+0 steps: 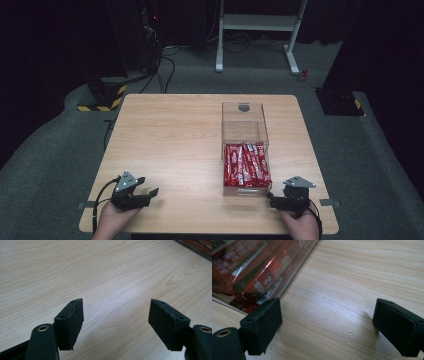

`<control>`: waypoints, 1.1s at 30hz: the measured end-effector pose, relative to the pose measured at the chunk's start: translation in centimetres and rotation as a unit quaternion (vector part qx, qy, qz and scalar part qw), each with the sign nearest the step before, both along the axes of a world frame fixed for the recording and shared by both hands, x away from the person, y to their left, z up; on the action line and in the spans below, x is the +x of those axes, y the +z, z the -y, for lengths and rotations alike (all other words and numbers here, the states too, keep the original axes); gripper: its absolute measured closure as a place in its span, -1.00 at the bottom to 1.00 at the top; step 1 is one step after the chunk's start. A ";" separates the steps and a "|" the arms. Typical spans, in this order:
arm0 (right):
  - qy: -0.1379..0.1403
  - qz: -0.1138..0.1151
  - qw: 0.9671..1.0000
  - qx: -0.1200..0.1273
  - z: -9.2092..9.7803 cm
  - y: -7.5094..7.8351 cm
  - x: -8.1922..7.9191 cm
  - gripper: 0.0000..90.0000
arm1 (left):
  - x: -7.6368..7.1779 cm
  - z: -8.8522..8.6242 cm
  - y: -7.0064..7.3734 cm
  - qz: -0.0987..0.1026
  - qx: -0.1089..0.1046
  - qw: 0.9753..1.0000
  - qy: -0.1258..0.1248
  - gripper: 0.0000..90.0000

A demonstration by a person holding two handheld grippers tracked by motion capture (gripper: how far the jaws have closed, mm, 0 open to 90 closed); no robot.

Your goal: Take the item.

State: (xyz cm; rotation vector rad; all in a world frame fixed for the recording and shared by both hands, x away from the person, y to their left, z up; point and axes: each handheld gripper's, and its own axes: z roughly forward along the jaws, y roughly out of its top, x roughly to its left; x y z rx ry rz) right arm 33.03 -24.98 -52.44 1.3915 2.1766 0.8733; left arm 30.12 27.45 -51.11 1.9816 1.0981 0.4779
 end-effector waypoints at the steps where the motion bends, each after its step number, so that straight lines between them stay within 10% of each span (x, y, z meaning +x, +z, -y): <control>1: 0.000 0.000 1.000 0.000 0.0 0.0 0.0 -0.81 | -0.1 0.1 0.0 0.001 0.000 1.000 -0.001 -0.36; 33: 0.006 -0.001 1.000 0.001 -0.1 0.0 0.0 -0.81 | -0.2 6.2 2.7 0.040 -0.017 0.997 -0.062 -0.25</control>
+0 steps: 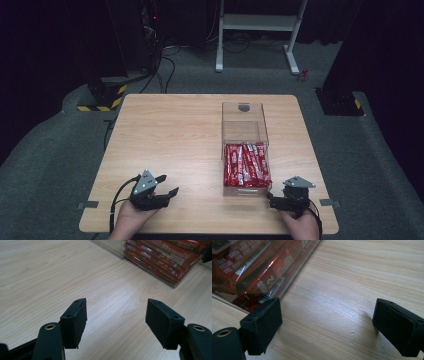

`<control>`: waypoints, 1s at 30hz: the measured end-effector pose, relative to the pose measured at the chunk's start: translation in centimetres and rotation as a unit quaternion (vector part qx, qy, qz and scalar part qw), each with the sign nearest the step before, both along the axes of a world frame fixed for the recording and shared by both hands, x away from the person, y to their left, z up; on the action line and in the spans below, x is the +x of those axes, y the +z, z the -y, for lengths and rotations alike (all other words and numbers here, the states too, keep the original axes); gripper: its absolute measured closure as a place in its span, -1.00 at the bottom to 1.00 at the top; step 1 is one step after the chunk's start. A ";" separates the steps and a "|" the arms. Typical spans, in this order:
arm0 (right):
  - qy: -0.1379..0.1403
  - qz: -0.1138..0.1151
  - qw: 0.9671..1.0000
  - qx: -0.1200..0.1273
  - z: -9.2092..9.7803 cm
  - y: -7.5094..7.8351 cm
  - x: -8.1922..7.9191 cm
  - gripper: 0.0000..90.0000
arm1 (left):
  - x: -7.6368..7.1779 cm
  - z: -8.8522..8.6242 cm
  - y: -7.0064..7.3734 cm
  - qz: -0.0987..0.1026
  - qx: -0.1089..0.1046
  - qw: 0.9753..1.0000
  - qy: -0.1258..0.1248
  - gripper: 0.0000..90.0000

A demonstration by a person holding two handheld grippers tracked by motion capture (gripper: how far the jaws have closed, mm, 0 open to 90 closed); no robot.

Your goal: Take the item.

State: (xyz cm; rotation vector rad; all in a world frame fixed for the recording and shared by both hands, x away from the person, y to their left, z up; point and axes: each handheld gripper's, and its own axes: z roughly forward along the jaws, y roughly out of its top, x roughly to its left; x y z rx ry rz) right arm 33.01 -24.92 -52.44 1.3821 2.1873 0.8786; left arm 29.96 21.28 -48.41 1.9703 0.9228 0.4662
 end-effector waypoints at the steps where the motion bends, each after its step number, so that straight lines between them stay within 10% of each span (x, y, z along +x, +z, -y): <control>1: 0.000 0.000 1.000 0.000 0.0 0.0 0.0 -0.81 | 0.1 0.2 0.1 0.001 -0.001 1.000 -0.003 -0.25; 30: 0.003 0.001 1.000 -0.001 0.1 0.0 -0.1 -0.81 | 1.4 6.4 1.4 0.014 -0.019 0.998 -0.058 -0.25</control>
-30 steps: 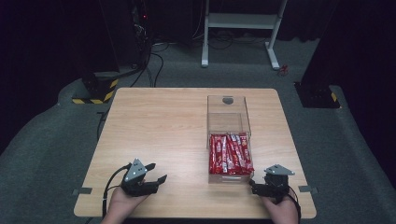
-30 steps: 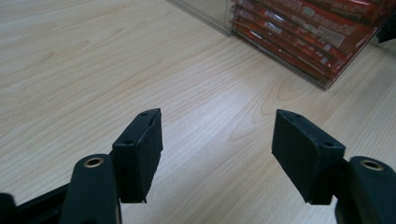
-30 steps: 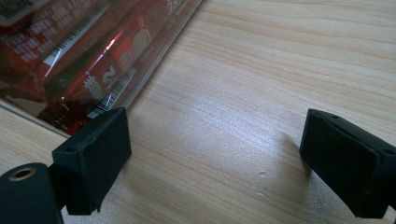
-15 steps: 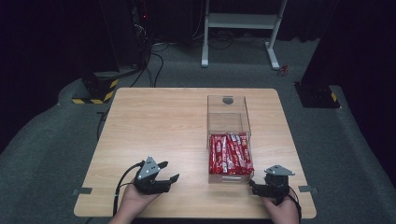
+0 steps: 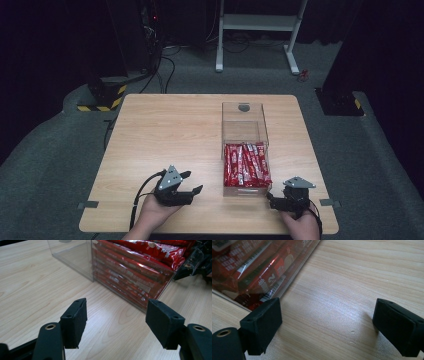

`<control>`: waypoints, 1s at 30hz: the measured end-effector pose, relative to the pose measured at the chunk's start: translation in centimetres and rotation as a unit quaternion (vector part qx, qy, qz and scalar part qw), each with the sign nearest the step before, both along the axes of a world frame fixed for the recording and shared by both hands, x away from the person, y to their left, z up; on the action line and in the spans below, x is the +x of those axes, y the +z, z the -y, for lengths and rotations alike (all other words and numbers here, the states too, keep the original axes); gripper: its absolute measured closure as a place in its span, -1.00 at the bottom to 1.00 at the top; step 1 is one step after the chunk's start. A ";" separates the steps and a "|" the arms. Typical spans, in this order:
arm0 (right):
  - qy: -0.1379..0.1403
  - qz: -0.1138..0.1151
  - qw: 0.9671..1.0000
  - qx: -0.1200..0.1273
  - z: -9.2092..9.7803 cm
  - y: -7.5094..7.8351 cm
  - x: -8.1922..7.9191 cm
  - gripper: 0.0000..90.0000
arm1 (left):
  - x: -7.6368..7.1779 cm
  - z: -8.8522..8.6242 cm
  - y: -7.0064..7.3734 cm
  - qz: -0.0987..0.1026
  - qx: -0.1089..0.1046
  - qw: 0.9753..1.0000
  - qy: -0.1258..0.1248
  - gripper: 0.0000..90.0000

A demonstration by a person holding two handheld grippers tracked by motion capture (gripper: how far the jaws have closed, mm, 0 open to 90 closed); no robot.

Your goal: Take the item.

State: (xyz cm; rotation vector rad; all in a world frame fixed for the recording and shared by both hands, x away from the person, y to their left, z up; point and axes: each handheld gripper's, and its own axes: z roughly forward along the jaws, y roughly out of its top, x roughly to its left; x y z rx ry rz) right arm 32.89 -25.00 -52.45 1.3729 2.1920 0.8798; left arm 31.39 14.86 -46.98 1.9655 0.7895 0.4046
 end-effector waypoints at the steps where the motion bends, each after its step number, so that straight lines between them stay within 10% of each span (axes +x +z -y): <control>1: 0.000 0.000 1.000 0.000 0.0 0.0 0.0 -0.81 | 0.0 0.2 0.1 -0.001 -0.003 1.000 0.000 -0.25; 28: 0.000 0.000 1.000 0.000 0.0 0.0 0.0 -0.81 | 1.2 4.2 2.4 0.018 -0.030 0.999 -0.032 -0.29; 29: 0.001 0.001 1.000 -0.001 0.0 0.0 0.0 -0.81 | 1.1 4.6 2.5 0.014 -0.054 0.998 -0.022 -0.30; 30: 0.001 0.001 1.000 0.000 0.0 0.0 0.0 -0.81 | 1.3 4.4 2.7 0.019 -0.032 0.999 -0.032 -0.31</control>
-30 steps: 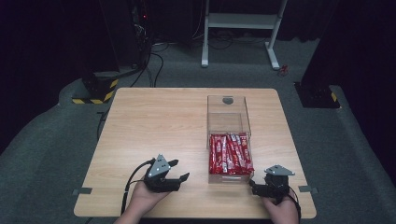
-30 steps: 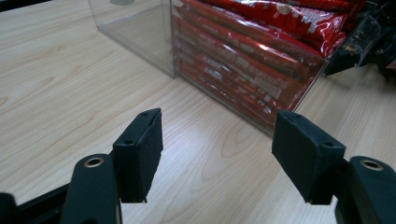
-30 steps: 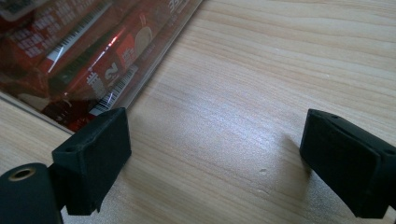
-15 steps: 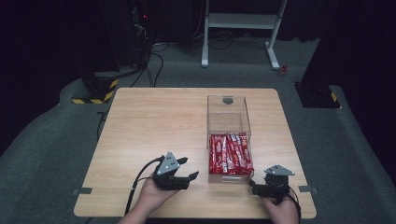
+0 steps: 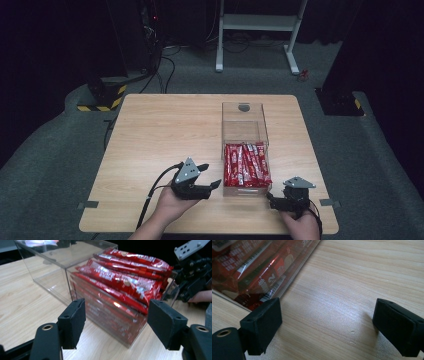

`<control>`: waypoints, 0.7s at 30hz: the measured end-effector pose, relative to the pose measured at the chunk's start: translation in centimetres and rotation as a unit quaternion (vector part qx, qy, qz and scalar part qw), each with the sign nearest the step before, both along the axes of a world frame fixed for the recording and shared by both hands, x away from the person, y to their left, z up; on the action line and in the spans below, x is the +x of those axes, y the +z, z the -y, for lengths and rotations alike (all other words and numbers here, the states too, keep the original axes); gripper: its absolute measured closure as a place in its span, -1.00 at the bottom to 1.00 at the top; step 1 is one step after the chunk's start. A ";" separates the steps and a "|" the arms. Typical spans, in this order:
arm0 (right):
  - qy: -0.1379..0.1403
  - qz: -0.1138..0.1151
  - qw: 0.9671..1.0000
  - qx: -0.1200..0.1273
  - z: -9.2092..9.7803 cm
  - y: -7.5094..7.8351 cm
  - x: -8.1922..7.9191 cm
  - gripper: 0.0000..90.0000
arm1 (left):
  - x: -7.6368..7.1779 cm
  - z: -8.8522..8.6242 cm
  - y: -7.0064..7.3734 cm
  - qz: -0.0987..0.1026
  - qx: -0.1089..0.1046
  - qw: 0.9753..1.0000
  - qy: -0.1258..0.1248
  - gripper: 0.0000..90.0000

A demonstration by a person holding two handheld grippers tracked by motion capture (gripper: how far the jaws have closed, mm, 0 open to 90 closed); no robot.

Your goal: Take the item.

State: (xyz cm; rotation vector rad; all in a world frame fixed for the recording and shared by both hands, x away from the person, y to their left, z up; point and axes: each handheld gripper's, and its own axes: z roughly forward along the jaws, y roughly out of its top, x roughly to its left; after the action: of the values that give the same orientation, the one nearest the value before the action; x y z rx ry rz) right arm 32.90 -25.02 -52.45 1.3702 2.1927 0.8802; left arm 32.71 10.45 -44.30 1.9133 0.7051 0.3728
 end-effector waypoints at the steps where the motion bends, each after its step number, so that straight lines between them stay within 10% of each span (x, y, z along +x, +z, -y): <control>1: 0.000 0.000 1.000 0.000 0.0 0.0 0.0 -0.81 | 0.1 0.1 0.1 -0.001 -0.002 1.000 0.000 -0.31; 21: 0.001 0.001 1.000 0.000 0.0 0.0 0.0 -0.81 | 0.7 2.7 0.5 -0.004 -0.002 1.000 -0.018 -0.39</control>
State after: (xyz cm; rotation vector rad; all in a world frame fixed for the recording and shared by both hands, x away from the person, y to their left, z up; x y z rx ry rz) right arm 32.89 -25.05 -52.46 1.3672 2.1937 0.8813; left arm 33.45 7.72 -43.76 1.9226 0.6749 0.3398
